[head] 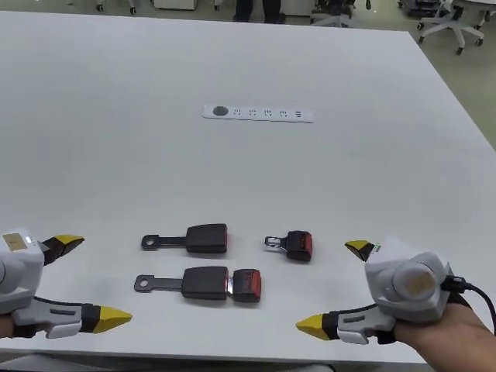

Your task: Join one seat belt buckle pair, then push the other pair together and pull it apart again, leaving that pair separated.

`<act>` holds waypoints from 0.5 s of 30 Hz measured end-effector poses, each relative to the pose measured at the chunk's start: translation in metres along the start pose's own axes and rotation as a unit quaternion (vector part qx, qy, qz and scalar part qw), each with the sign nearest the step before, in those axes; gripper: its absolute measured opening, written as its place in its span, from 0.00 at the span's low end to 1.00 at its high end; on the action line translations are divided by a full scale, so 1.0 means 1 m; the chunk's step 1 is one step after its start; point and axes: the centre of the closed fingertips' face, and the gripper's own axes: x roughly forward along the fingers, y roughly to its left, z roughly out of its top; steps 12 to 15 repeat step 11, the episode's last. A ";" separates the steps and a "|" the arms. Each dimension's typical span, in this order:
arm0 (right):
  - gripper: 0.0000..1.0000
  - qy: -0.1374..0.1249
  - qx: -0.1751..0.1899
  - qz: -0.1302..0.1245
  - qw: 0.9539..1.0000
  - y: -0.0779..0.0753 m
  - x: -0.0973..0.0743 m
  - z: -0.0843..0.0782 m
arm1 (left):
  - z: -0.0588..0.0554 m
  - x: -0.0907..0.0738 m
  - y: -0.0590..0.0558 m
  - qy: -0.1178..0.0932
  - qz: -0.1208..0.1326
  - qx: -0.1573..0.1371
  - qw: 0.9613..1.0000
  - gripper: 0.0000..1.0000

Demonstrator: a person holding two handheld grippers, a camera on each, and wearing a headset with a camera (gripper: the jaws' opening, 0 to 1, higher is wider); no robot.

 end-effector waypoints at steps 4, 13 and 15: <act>0.99 0.001 0.002 -0.002 1.000 0.001 -0.002 0.001 | 0.001 0.000 -0.005 -0.009 -0.003 0.009 1.000 1.00; 0.99 0.006 0.007 -0.003 1.000 0.003 -0.003 0.000 | -0.004 0.005 -0.005 0.000 -0.004 0.014 1.000 1.00; 0.99 0.006 0.007 -0.003 1.000 0.003 -0.003 0.000 | -0.004 0.005 -0.005 0.000 -0.004 0.014 1.000 1.00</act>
